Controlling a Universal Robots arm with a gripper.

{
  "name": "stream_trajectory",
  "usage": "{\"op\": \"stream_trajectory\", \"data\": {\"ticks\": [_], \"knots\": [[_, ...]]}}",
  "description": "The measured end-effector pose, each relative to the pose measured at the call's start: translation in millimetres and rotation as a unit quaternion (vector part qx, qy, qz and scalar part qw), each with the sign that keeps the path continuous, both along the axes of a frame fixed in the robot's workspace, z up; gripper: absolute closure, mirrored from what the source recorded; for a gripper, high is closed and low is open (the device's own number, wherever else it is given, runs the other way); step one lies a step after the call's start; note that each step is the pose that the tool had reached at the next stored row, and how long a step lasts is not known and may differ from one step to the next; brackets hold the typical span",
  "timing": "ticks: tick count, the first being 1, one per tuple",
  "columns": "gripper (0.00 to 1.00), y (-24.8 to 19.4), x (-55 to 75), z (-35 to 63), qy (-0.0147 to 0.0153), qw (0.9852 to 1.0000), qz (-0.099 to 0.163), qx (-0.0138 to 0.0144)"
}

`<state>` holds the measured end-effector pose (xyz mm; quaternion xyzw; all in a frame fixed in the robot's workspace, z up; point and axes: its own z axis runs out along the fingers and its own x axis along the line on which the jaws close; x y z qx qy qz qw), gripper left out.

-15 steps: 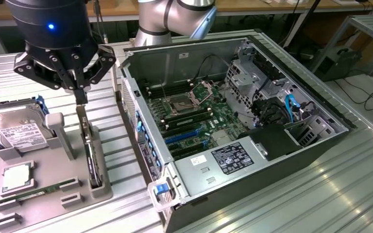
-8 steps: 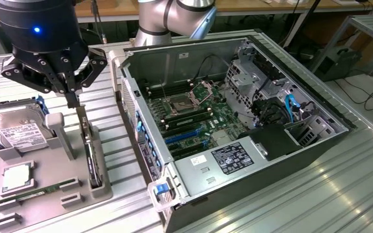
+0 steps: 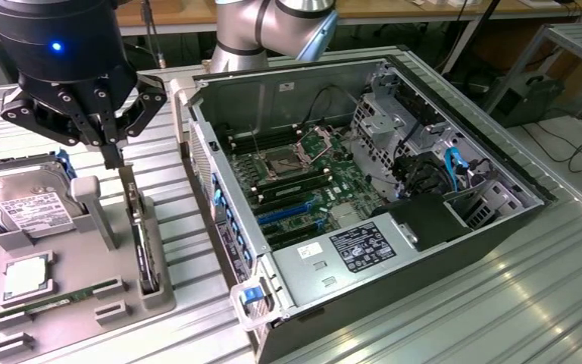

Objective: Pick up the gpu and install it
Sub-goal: 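Pick up the gpu and move the gpu toward the slot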

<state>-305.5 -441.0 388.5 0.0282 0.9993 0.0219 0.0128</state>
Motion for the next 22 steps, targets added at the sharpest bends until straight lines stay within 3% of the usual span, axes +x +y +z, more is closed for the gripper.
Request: {"op": "stream_trajectory", "data": {"ticks": [6,11,14,18,22], "knots": [[0.89,0.0,0.0,0.0,0.0000,1.0000,0.000,0.0000],[0.64,0.0,0.0,0.0,0.0000,1.0000,0.000,0.0000],[0.58,0.0,0.0,0.0,0.0000,1.0000,0.000,0.0000],[0.34,0.0,-0.1,-0.9,0.0011,1.0000,0.001,-0.0002],[0.34,-0.3,0.0,-5.0,0.0026,1.0000,0.006,-0.0025]]}}
